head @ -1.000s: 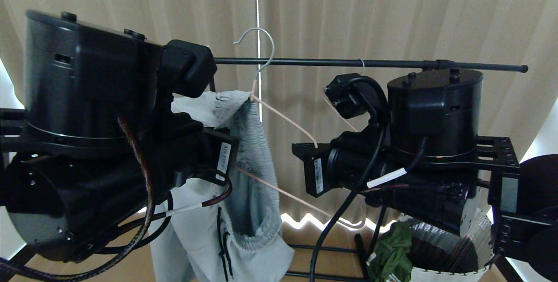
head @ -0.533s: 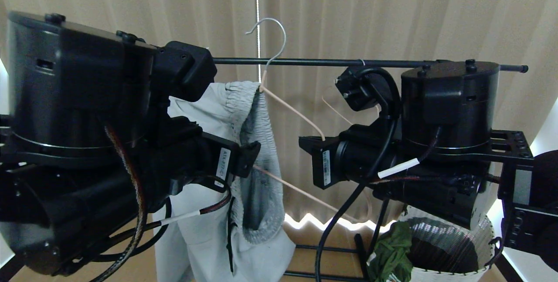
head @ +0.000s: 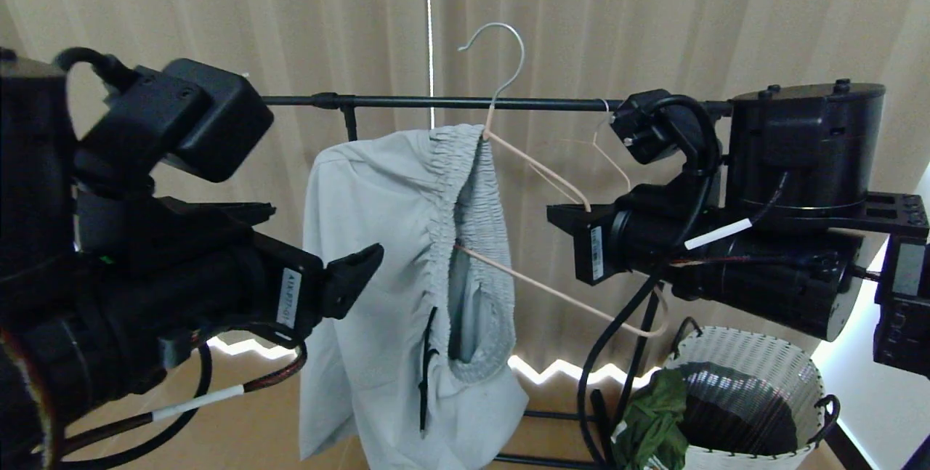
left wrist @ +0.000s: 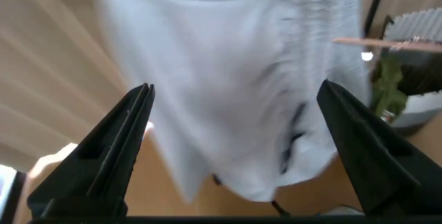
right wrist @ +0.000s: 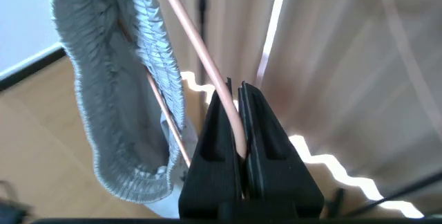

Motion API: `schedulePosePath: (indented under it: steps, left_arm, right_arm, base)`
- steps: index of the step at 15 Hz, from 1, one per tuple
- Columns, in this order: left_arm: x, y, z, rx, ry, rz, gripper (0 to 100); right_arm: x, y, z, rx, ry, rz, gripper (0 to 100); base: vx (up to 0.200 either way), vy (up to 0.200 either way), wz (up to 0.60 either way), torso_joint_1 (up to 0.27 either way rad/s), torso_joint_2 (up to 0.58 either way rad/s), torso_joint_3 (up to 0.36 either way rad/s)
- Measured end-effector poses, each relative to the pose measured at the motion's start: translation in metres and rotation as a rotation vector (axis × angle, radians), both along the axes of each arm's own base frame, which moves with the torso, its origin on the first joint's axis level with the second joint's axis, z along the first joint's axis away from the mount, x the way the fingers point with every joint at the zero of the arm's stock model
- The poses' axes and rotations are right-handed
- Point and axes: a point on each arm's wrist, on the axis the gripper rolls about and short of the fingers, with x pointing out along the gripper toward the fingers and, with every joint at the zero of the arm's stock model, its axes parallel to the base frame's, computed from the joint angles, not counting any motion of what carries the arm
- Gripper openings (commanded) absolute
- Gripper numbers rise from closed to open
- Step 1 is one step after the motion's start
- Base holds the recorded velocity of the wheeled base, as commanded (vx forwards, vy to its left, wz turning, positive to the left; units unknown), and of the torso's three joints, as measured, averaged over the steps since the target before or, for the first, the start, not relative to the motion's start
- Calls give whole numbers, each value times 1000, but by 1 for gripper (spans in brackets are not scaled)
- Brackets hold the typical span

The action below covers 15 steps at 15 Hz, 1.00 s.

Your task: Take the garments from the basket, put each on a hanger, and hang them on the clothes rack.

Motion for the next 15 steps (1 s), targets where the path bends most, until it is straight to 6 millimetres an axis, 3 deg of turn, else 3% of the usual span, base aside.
schedulePosePath:
  steps: [4, 9, 11, 15]
  left_arm:
    - [-7, 36, 10, 46, -56, -63, 100]
    - [2, 73, 14, 142, -105, -174, 100]
    - [8, 80, 17, 182, -153, -257, 100]
    - [29, 77, 18, 218, -219, -241, 100]
  right_arm:
    - [1, -31, 1, -17, 0, 16, 0]
    - [-7, -44, 3, -41, -22, 44, 0]
    - [-9, -45, -1, -48, -13, 45, 0]
    - [-10, -45, -6, -50, -1, 60, 0]
  base:
    - [0, 0, 0, 0, 0, 0]
    - [0, 0, 0, 0, 0, 0]
    - [0, 0, 0, 0, 0, 0]
    - [0, 0, 0, 0, 0, 0]
